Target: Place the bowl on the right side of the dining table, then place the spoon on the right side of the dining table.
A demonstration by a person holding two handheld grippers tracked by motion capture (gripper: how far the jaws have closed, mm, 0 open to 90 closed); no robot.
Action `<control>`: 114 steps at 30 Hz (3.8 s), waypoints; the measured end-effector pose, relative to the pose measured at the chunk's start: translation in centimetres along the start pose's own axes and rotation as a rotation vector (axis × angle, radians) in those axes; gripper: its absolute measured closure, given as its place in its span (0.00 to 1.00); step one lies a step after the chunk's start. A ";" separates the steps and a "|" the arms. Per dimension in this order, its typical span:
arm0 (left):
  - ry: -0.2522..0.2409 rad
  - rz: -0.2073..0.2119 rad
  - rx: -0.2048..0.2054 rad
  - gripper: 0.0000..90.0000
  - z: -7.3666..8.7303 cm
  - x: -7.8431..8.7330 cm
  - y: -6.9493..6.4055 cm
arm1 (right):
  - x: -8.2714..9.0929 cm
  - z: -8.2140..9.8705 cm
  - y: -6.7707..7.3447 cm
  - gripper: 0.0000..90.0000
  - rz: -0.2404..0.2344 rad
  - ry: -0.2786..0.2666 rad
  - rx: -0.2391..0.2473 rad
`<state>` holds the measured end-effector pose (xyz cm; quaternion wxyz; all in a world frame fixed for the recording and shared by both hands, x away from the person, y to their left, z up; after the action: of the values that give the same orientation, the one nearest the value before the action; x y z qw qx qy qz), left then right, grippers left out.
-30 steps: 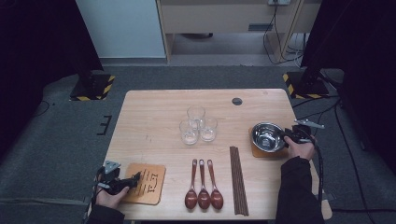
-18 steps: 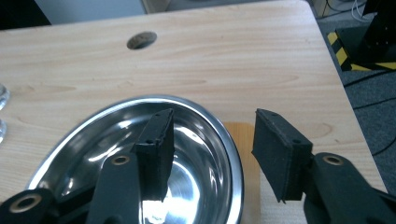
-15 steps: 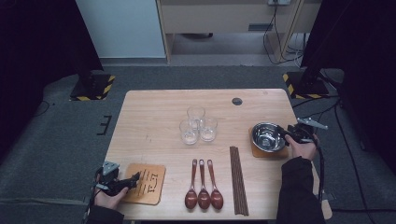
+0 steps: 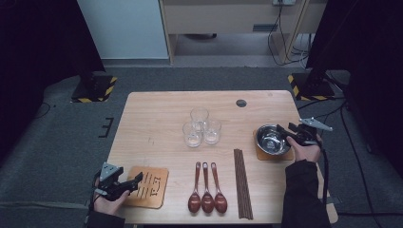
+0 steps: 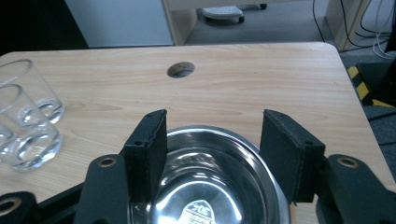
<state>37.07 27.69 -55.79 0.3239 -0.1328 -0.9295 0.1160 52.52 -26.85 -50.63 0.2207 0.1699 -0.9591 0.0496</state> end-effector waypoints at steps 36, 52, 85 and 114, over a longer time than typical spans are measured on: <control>-0.041 0.145 -0.143 0.20 -3.2 -0.5 -8.5 | 2.4 -1.8 6.5 0.42 -0.136 -0.071 0.080; -0.005 0.217 -0.223 0.17 -2.6 -2.1 -13.4 | 2.8 -1.3 8.6 0.42 -0.181 -0.062 0.113; 0.109 0.299 -0.333 0.15 1.4 -5.2 -19.2 | 2.1 -0.5 10.9 0.42 -0.221 -0.032 0.145; 0.209 0.342 -0.452 0.08 5.4 -6.9 -23.0 | 1.4 0.1 12.6 0.41 -0.245 -0.004 0.177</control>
<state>34.91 3.16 -56.90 0.3558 -0.3674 -0.8576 -0.0550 46.92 -15.51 -50.36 0.2075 0.3047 -0.9235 0.1063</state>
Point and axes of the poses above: each handheld gripper's, and its own axes: x roughly backward along the jaws, z roughly out of its underside, y roughly to its left, the point moved 10 cm from there along -x, roughly forward along the jaws, and after that the axes turned 12 degrees about x, right-handed, at the moved point
